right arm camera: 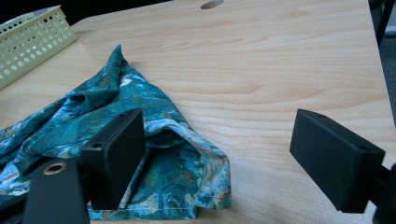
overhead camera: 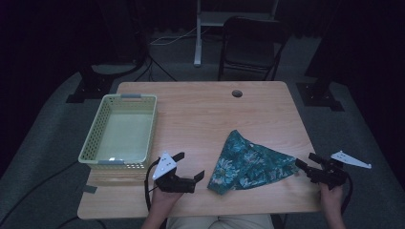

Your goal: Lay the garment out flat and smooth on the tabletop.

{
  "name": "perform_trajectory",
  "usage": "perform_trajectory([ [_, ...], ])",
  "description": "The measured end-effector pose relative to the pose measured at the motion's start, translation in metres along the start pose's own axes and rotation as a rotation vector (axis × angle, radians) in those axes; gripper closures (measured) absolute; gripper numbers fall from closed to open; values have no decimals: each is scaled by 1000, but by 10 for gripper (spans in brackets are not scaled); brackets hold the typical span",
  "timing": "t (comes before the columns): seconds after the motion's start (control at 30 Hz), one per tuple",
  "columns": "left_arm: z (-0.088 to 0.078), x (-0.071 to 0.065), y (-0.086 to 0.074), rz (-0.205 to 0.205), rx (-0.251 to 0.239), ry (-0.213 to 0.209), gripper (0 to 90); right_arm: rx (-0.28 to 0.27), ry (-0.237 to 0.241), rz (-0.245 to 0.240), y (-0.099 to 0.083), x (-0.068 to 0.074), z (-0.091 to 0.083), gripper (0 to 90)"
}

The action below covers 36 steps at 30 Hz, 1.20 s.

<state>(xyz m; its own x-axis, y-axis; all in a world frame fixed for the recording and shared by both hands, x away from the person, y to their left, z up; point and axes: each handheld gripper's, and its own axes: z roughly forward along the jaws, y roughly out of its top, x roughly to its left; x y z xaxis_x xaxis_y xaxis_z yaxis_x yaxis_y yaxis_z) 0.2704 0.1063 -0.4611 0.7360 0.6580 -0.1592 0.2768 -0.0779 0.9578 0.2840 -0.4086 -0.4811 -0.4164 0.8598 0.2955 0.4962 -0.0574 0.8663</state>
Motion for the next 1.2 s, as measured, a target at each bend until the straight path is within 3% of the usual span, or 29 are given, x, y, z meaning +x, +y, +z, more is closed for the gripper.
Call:
perform_trajectory([
  [0.17, 13, -11, 12, 52, 23, -37, 29, 11, 14, -7, -3, 0, 0, 173],
  [0.27, 20, -17, 18, 58, 22, -69, 28, 16, 17, -14, -4, 2, 1, 174],
  [0.53, 38, -26, 38, 78, 53, -105, 29, 11, 21, -14, -4, 2, 0, 174],
  [0.63, 46, -31, 49, 60, 71, -131, 29, 4, 20, -15, -4, 2, 0, 174],
  [0.77, 58, -43, 61, 103, 96, -141, 40, 2, 23, -16, -4, 1, 0, 174],
  [0.97, 84, -54, 65, 119, 147, -172, 40, -14, 37, -12, -4, 1, -1, 174],
  [1.2, 109, -59, 59, 107, 183, -151, 79, -14, 43, -1, -4, 0, -2, 174],
])
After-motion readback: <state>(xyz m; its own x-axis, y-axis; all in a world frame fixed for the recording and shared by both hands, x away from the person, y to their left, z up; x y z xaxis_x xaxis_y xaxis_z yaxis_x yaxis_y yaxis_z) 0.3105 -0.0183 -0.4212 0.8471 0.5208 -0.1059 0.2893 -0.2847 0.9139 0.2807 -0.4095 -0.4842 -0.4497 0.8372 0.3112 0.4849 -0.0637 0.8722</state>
